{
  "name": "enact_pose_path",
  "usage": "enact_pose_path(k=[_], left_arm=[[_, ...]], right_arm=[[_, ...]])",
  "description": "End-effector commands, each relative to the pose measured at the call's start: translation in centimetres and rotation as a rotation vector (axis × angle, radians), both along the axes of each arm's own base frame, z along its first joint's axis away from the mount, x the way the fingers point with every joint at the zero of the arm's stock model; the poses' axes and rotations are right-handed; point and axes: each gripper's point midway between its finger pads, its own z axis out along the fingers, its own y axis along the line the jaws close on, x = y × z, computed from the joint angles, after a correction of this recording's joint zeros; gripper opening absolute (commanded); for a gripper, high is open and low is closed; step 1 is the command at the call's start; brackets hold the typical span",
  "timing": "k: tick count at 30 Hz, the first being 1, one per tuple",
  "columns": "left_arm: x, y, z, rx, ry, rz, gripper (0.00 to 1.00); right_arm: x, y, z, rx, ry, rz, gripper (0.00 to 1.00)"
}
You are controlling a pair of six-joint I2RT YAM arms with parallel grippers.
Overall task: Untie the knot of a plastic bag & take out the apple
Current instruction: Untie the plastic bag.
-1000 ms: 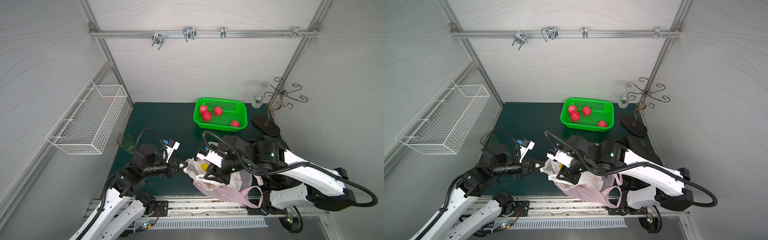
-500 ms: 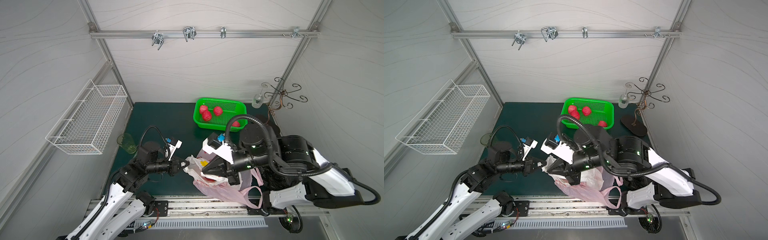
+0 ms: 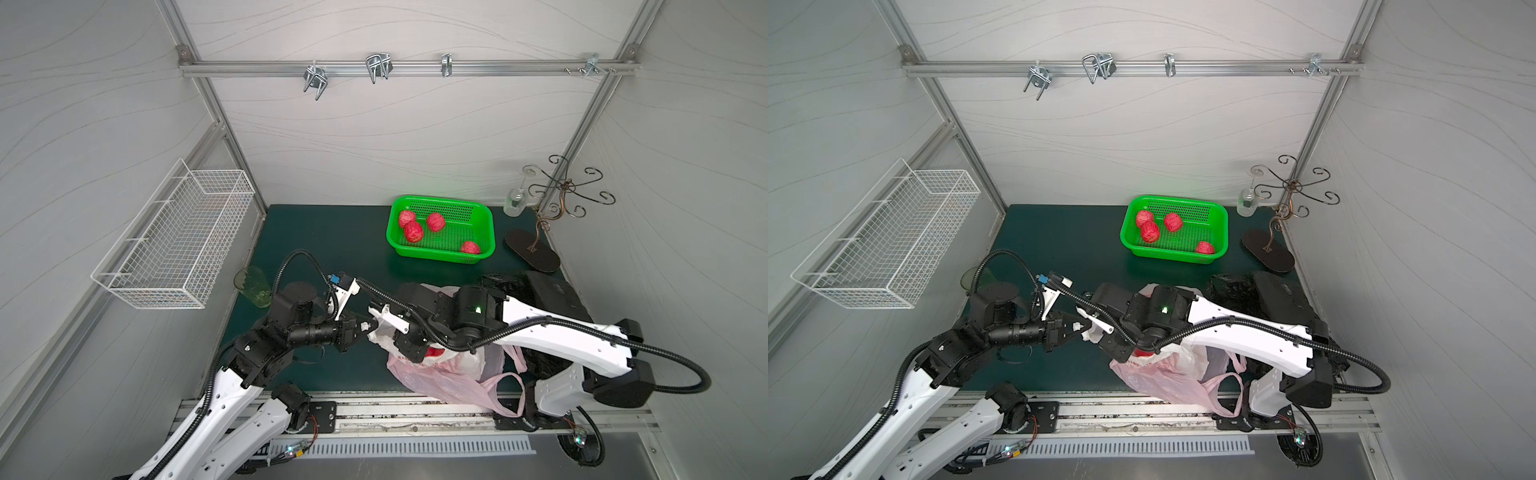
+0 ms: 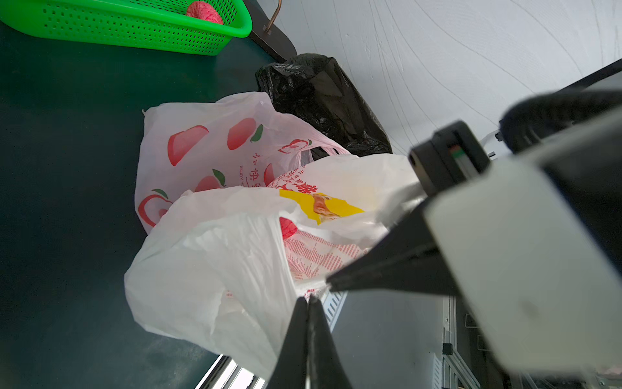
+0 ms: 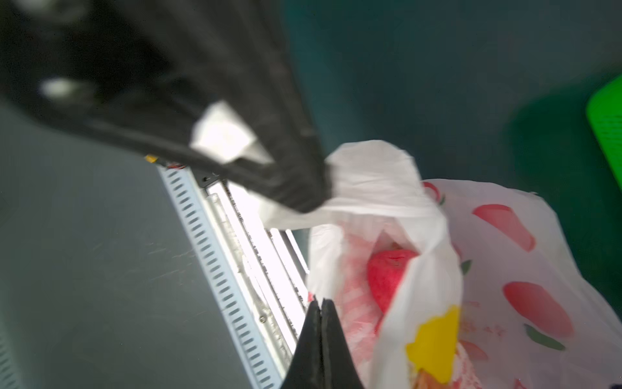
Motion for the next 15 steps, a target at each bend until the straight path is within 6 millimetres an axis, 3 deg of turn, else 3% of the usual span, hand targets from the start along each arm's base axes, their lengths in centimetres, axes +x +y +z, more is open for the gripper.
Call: enact_pose_path(k=[1, 6, 11, 12, 15], left_arm=[[-0.2, 0.0, 3.1, -0.042, -0.084, -0.010, 0.00], [-0.2, 0.0, 3.4, -0.043, -0.093, -0.011, 0.00], [0.3, -0.2, 3.4, -0.035, -0.096, -0.007, 0.00], [0.4, -0.3, 3.4, -0.033, -0.097, -0.009, 0.00], [0.9, -0.5, 3.3, -0.021, -0.099, -0.012, 0.00]], right_arm=[[2.8, -2.7, -2.9, -0.160, -0.077, -0.104, 0.00], [2.9, -5.0, -6.9, -0.234, 0.006, -0.135, 0.00], [-0.4, -6.9, -9.6, -0.276, 0.124, -0.088, 0.02], [-1.3, -7.2, -10.0, -0.277, 0.145, -0.070, 0.13], [-3.1, -8.3, -11.7, -0.276, 0.211, -0.039, 0.96]])
